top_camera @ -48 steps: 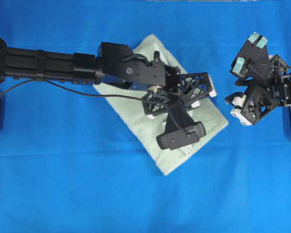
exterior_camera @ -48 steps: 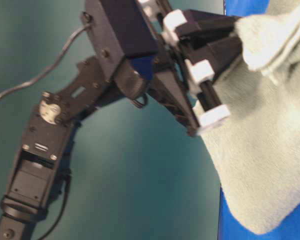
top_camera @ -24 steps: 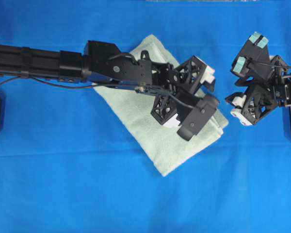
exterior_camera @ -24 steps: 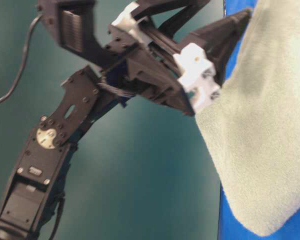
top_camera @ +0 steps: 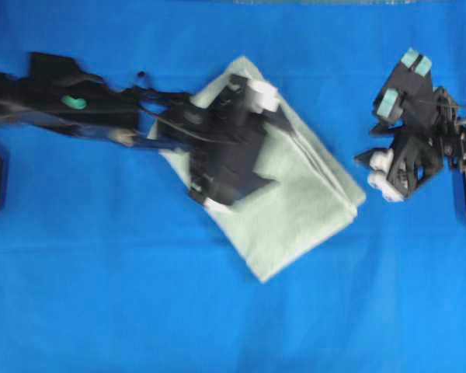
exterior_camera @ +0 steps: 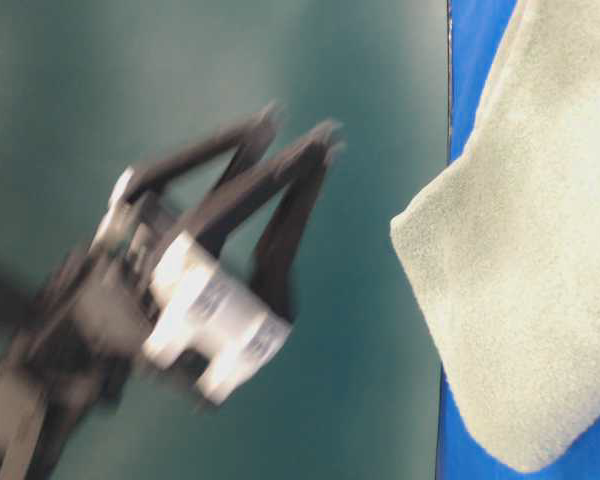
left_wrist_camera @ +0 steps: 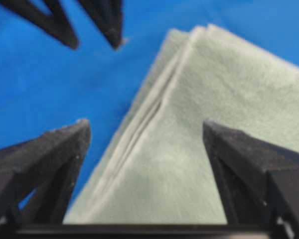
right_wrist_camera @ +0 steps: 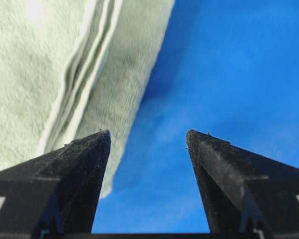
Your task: Fold a bath towel.
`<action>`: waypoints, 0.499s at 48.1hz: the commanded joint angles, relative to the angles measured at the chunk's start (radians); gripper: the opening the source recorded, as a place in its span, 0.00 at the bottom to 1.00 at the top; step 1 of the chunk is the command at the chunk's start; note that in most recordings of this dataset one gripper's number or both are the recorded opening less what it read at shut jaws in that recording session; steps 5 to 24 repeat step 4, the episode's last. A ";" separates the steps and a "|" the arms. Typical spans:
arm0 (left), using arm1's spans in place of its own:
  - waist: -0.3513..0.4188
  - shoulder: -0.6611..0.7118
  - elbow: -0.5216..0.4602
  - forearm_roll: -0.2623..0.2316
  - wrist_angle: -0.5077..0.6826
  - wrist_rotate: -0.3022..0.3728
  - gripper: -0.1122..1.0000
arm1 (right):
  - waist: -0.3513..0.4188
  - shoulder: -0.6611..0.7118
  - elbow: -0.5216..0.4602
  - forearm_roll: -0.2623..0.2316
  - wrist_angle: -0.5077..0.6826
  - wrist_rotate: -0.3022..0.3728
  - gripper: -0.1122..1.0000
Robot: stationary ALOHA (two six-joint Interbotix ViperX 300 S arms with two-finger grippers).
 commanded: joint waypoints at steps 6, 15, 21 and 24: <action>-0.003 -0.221 0.183 0.002 -0.160 -0.155 0.87 | 0.003 -0.052 -0.046 -0.052 -0.028 -0.002 0.67; -0.003 -0.221 0.183 0.002 -0.160 -0.155 0.87 | 0.003 -0.052 -0.046 -0.052 -0.028 -0.002 0.67; -0.003 -0.221 0.183 0.002 -0.160 -0.155 0.87 | 0.003 -0.052 -0.046 -0.052 -0.028 -0.002 0.67; -0.003 -0.221 0.183 0.002 -0.160 -0.155 0.87 | 0.003 -0.052 -0.046 -0.052 -0.028 -0.002 0.67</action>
